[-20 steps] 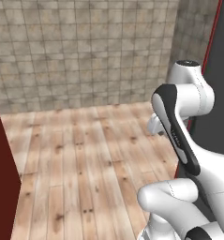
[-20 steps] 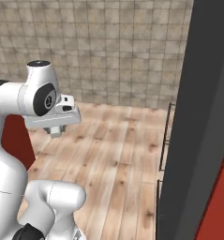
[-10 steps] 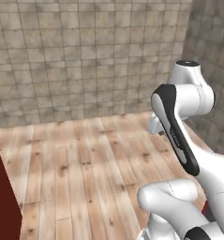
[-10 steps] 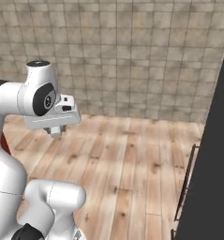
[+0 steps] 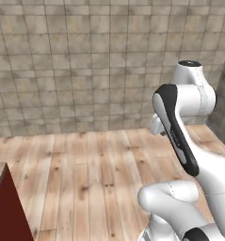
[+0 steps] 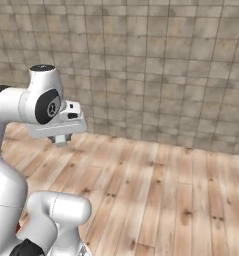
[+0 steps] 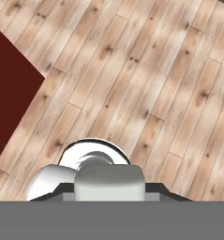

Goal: Pick up the marshmallow and place it in the cup of hot chocolate on the dining counter.

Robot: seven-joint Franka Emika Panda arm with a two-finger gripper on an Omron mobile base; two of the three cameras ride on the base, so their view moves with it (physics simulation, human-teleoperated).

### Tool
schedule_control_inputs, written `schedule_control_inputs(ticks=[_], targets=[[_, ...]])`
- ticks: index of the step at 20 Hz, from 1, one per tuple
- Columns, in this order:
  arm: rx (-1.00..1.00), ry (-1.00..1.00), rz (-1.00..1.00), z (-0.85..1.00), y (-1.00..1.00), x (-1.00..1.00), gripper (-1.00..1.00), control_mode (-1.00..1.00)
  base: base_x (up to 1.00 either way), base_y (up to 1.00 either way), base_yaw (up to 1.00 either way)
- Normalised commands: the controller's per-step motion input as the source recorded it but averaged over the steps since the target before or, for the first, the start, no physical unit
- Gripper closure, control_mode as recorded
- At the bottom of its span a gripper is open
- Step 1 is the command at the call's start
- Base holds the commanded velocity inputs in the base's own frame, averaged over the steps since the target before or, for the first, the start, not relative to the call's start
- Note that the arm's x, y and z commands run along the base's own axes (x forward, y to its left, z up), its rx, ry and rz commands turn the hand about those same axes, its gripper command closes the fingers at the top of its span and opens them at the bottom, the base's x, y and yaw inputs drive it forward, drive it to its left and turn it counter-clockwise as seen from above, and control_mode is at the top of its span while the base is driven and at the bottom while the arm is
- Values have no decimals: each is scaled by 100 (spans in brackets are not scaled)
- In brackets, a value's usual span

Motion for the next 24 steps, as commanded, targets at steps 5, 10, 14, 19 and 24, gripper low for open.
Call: schedule_control_inputs(ticks=[5,10,14,19,24], targets=[[0,0,0,0,0,0,100,100,100,2,54],[0,0,0,0,0,0,100,100,79,0,73],[0,0,0,0,0,0,100,100,5,7,83],[0,0,0,0,0,0,100,100,0,0,96],[0,0,0,0,0,0,100,100,0,0,100]])
